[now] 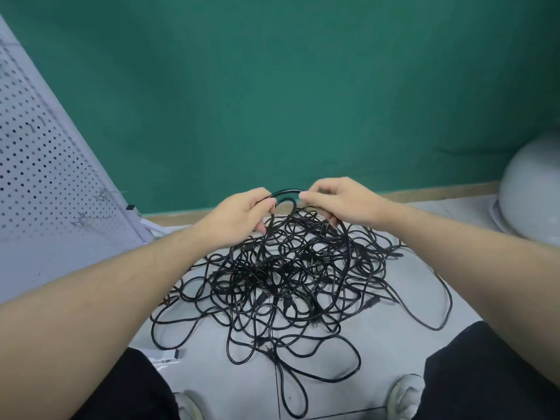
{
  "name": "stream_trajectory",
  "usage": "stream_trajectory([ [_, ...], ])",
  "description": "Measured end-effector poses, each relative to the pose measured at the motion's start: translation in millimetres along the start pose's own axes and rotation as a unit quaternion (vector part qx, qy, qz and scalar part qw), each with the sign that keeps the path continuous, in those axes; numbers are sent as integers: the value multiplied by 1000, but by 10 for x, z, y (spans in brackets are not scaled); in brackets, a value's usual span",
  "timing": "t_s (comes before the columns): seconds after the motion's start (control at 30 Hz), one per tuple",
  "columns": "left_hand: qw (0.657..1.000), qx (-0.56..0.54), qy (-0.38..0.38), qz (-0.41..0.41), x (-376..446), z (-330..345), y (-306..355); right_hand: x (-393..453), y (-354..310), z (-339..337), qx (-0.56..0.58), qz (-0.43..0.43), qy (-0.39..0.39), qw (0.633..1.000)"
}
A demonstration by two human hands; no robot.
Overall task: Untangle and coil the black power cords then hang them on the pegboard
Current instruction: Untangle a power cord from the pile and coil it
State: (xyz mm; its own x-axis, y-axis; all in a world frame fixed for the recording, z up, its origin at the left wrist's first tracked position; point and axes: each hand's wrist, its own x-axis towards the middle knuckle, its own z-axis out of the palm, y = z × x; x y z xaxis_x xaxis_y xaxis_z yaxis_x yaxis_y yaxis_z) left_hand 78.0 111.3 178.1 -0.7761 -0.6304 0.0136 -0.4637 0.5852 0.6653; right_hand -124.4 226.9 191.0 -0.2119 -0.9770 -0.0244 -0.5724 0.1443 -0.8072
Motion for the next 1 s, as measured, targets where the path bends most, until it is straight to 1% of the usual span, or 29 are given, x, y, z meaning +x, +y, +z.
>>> stream_trajectory([
  [0.07,1000,9,1,-5,-74,-57,23,-56,70,-33,-3,29,-37,999],
  [0.13,999,28,-12,14,-131,-116,33,-102,97,-61,-39,29,-54,997],
  [0.17,999,33,-25,14,-146,-151,28,-116,90,-80,-67,19,-54,996],
  [0.23,996,66,-64,-11,-167,-227,-9,-135,42,-136,-104,-5,-48,993],
  [0.3,990,97,-97,-31,-183,-287,-66,-155,-3,-197,-94,-12,-36,995],
  [0.4,991,51,-120,-37,-218,-285,-111,-212,18,-291,-96,-6,-25,995],
  [0.43,992,44,-114,-27,-219,-265,-103,-235,51,-317,-106,0,-27,994],
  [0.53,997,42,-59,20,-192,-166,-1,-326,168,-393,-144,42,-37,988],
  [0.57,998,37,-45,31,-184,-128,56,-355,198,-409,-133,57,-37,989],
  [0.63,998,30,-31,47,-166,-54,168,-402,214,-411,-71,66,-42,994],
  [0.67,998,31,-26,55,-156,-22,217,-419,179,-391,-48,59,-49,996],
  [0.77,996,32,-23,82,-105,80,342,-419,-26,-265,-49,9,-61,997],
  [0.87,994,28,-46,96,-48,159,346,-444,-203,-208,-58,-37,-54,996],
  [0.93,990,53,-50,119,-46,200,271,-512,-244,-266,-43,-42,-48,997],
  [1.0,984,76,-35,159,-10,277,161,-589,-246,-320,-25,-38,-58,997],
])
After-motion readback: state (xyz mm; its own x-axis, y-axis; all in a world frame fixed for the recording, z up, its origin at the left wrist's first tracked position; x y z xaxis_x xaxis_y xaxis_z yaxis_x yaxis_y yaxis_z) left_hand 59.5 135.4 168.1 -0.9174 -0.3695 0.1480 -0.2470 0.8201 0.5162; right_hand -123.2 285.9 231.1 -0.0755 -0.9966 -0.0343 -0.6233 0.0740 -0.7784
